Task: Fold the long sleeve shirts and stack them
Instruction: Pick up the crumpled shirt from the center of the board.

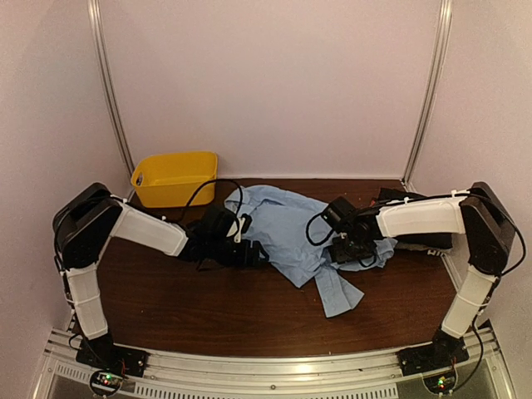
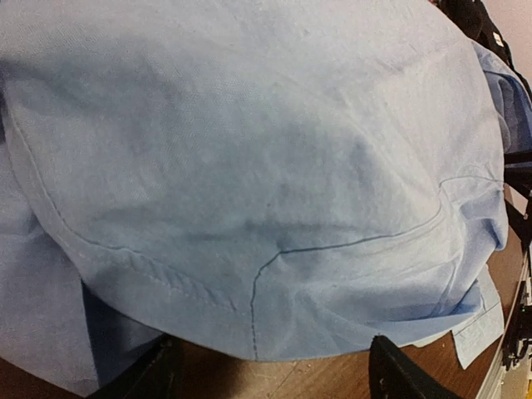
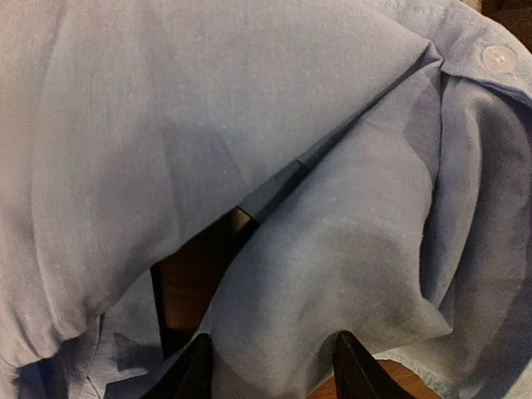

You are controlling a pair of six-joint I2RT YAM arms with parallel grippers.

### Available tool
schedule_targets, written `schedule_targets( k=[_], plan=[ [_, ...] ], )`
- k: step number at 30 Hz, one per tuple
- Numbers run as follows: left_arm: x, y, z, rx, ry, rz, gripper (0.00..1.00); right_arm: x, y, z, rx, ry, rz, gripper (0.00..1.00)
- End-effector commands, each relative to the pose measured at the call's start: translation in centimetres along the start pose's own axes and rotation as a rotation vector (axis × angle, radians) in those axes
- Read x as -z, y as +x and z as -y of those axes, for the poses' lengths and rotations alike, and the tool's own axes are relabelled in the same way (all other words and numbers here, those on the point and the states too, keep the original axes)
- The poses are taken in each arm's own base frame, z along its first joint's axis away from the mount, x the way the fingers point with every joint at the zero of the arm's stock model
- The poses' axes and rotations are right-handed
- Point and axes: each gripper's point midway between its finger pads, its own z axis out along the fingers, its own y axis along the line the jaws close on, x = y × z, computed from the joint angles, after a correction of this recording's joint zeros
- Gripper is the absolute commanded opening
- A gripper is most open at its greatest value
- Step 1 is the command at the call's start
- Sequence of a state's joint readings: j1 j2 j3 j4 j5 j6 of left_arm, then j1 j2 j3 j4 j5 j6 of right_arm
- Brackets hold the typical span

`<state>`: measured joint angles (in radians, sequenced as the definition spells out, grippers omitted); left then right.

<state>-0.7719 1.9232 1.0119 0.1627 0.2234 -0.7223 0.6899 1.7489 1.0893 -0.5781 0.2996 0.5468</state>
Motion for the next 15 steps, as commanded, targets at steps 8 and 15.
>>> schedule_targets(
  k=[8,15],
  plan=[
    [-1.7,-1.6,1.6,0.043,0.097,0.046,0.49,2.1,-0.4,2.3,0.031,0.087,0.032,0.18],
    [-1.0,-3.0,1.9,0.0,0.1,0.083,0.1,3.9,0.0,4.1,0.045,0.114,0.036,0.0]
  ],
)
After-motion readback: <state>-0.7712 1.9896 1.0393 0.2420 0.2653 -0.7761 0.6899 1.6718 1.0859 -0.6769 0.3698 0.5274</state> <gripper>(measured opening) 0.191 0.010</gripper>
